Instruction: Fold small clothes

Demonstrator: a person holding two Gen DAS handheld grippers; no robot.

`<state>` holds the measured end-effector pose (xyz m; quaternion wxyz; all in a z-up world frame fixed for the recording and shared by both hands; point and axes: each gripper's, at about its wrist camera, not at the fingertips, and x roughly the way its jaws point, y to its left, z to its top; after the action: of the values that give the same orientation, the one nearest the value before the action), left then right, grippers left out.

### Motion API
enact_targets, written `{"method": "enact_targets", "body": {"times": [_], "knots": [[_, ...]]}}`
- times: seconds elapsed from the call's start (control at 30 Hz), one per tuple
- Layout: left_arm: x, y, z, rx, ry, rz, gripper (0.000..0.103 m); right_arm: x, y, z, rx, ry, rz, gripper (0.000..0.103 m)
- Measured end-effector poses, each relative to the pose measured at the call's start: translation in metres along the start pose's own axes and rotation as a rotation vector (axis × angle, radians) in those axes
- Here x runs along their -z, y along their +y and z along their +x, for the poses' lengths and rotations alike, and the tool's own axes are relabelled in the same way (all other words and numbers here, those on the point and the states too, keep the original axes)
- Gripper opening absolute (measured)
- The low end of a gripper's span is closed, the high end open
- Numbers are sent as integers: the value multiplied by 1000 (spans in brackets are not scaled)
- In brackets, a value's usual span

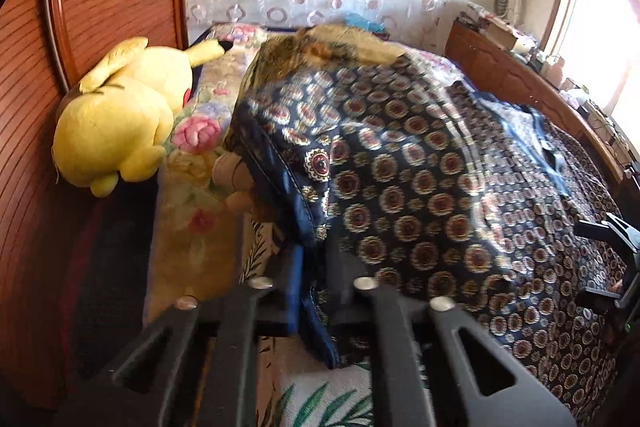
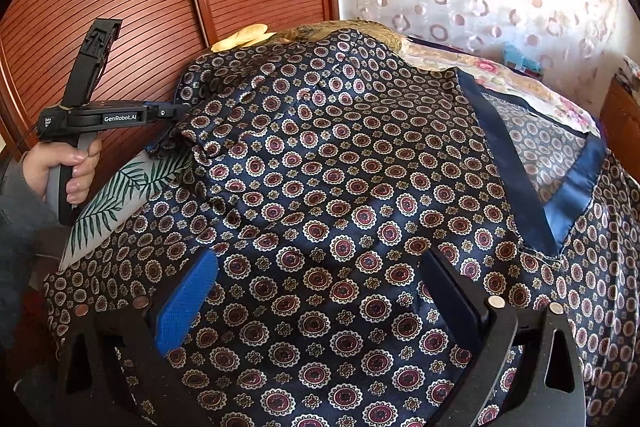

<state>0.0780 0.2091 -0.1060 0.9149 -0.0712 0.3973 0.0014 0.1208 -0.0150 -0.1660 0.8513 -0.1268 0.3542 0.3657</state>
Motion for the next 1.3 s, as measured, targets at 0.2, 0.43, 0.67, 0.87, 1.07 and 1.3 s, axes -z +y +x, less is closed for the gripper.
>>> {"method": "enact_targets", "body": {"times": [0.2, 0.43, 0.67, 0.87, 1.07, 1.3], "knots": [[-10, -30, -31, -21, -75, 101, 5, 3, -7, -14, 12, -14, 9, 93], [-48, -85, -66, 85, -174, 189, 5, 9, -20, -30, 34, -36, 41, 76], [-70, -145, -65, 140, -185, 289, 5, 17, -37, -52, 61, -70, 91, 75], [-65, -162, -62, 160, -176, 298, 23, 25, -47, -61, 78, -77, 128, 75], [-55, -158, -73, 159, -197, 288, 50, 21, -55, -65, 85, -75, 142, 75], [-40, -126, -77, 118, -219, 218, 79, -1, -49, -56, 73, -93, 80, 71]]}}
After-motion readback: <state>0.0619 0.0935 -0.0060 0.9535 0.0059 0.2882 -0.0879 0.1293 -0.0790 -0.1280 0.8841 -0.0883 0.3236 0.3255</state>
